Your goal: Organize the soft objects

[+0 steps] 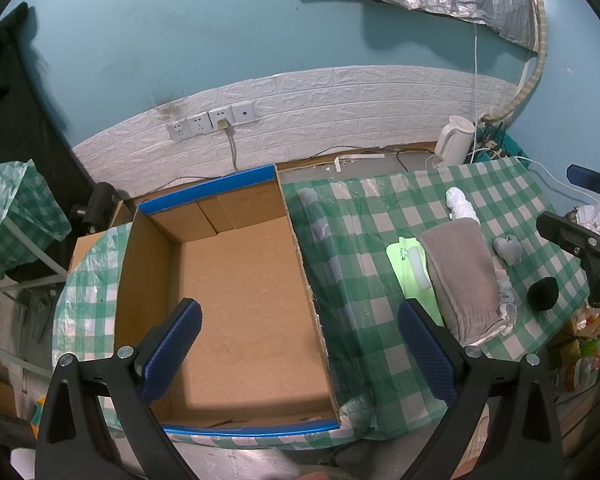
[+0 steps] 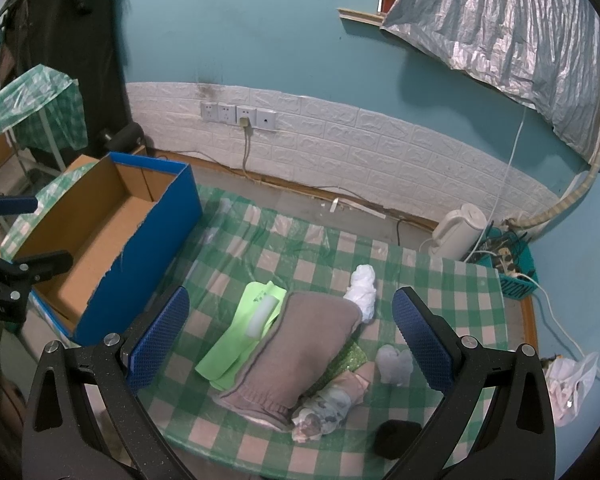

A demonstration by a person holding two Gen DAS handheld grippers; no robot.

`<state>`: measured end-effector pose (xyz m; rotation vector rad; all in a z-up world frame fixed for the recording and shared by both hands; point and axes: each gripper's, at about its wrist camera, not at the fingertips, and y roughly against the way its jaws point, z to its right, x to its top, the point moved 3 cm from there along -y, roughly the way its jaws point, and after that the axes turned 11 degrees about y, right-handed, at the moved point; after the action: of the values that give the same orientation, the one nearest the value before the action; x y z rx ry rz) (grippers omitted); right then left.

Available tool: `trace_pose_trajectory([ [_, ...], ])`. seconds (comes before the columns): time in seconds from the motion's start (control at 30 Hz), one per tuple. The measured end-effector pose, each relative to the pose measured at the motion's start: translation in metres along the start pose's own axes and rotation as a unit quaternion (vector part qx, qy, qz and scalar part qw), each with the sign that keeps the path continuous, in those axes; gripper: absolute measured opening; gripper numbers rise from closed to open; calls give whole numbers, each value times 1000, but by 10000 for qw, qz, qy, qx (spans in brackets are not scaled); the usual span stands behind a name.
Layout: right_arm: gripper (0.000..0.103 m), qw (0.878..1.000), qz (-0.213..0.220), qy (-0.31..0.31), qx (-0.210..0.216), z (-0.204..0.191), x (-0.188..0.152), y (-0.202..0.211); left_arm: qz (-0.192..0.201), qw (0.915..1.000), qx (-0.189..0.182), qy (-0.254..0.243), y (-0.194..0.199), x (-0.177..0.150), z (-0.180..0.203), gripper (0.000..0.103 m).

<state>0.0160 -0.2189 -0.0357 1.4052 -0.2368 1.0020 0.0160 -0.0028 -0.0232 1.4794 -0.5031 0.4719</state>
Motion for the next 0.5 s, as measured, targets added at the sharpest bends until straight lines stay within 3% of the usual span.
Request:
trace_pose_trajectory([
  [0.5, 102, 10000, -14, 6, -5, 0, -1, -1, -12, 10000, 7, 6, 0, 0, 0, 99],
])
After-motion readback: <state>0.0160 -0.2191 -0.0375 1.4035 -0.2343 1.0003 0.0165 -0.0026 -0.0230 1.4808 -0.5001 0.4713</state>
